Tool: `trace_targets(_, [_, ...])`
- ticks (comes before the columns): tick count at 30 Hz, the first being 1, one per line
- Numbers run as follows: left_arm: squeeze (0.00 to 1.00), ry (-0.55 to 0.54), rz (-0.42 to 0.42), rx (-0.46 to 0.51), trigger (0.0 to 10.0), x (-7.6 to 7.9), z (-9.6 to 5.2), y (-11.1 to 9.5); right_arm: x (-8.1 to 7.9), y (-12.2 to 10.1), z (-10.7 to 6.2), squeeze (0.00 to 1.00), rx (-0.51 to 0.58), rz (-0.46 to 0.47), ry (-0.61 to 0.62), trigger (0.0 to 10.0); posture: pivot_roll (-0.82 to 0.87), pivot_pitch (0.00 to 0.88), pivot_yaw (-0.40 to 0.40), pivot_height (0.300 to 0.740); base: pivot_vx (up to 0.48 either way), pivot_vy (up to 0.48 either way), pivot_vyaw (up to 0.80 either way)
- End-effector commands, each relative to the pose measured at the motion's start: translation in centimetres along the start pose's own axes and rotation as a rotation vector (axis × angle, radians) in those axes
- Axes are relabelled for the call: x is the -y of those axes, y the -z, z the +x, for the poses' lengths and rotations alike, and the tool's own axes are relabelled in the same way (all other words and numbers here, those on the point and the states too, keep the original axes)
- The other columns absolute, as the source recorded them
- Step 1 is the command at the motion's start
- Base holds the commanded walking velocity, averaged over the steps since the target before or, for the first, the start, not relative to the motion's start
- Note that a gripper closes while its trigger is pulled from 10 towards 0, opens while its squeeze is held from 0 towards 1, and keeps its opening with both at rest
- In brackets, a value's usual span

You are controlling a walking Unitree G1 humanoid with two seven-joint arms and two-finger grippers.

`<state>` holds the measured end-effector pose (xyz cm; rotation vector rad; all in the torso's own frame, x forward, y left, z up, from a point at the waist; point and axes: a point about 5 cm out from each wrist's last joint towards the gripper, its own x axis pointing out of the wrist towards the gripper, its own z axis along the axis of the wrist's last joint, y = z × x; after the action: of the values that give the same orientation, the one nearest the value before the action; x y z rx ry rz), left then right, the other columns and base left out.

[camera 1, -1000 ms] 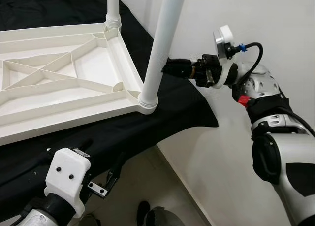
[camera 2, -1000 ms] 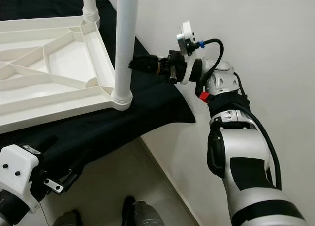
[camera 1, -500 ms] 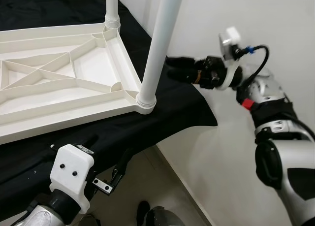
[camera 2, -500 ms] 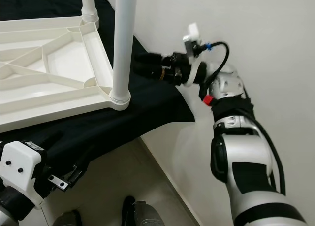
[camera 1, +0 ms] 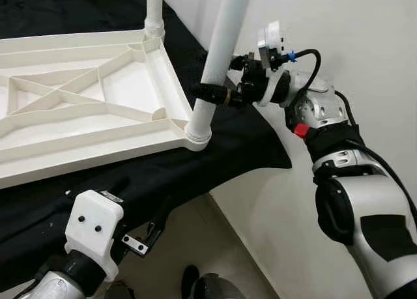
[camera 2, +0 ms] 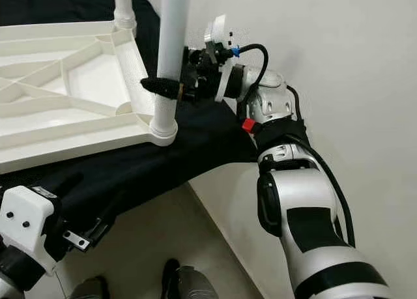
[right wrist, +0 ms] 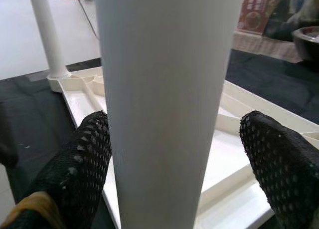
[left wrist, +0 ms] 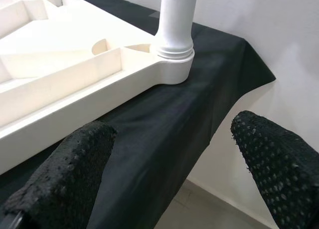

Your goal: Building children table

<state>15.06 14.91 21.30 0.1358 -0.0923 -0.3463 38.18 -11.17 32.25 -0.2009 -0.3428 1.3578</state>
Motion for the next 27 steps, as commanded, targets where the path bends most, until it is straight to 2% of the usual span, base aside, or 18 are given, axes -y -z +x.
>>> trace_targets(1, [0.0,0.021,-0.009,-0.029,10.0,0.3,-0.2,0.3,-0.2,0.0,-0.3,0.0,-0.006,0.017,-0.063,10.0,0.16,0.289,-0.203,0.74,0.0,0.0,0.0])
trace_targets(2, [0.0,0.021,-0.009,-0.029,10.0,0.3,-0.2,0.3,-0.2,0.0,-0.5,0.0,-0.007,0.026,-0.077,0.0,0.16,0.29,-0.202,0.74,0.0,0.0,0.0])
trace_targets(7, [0.0,0.023,-0.009,-0.03,10.0,0.3,-0.2,0.3,-0.2,0.1,-1.4,0.0,-0.016,0.044,-0.101,0.0,0.16,0.29,-0.202,0.74,0.0,0.0,0.0])
trace_targets(13, [0.0,0.024,-0.008,-0.03,10.0,0.3,-0.2,0.3,-0.1,0.1,-1.6,0.0,-0.022,0.045,-0.089,0.0,0.16,0.288,-0.202,0.74,0.0,0.0,0.0])
trace_targets(18, [0.0,0.024,-0.007,-0.03,10.0,0.2,-0.1,0.2,-0.4,0.6,-0.6,0.0,-0.025,0.039,-0.09,0.0,0.16,0.288,-0.204,0.74,0.0,0.0,0.0])
trace_targets(23, [0.0,0.023,-0.01,-0.029,10.0,0.3,-0.1,0.2,-0.7,1.9,-0.1,0.0,-0.048,0.054,-0.039,0.0,0.15,0.288,-0.207,0.74,0.0,0.0,0.0])
trace_targets(24, [0.0,0.024,-0.009,-0.029,10.0,0.3,-0.1,0.2,-0.7,2.5,0.0,0.0,-0.059,0.077,0.016,0.0,0.15,0.288,-0.207,0.74,0.0,0.0,0.0])
trace_targets(25, [0.0,0.023,-0.009,-0.029,10.0,0.3,-0.1,0.2,-0.5,3.4,-0.5,0.0,-0.111,0.078,0.118,0.0,0.15,0.288,-0.219,0.74,0.0,0.0,0.0])
trace_targets(27, [0.0,0.021,-0.009,-0.029,10.0,0.2,-0.2,0.2,-0.3,4.4,-1.2,0.0,-0.175,0.067,0.234,0.0,0.15,0.288,-0.219,0.74,0.0,0.0,0.0])
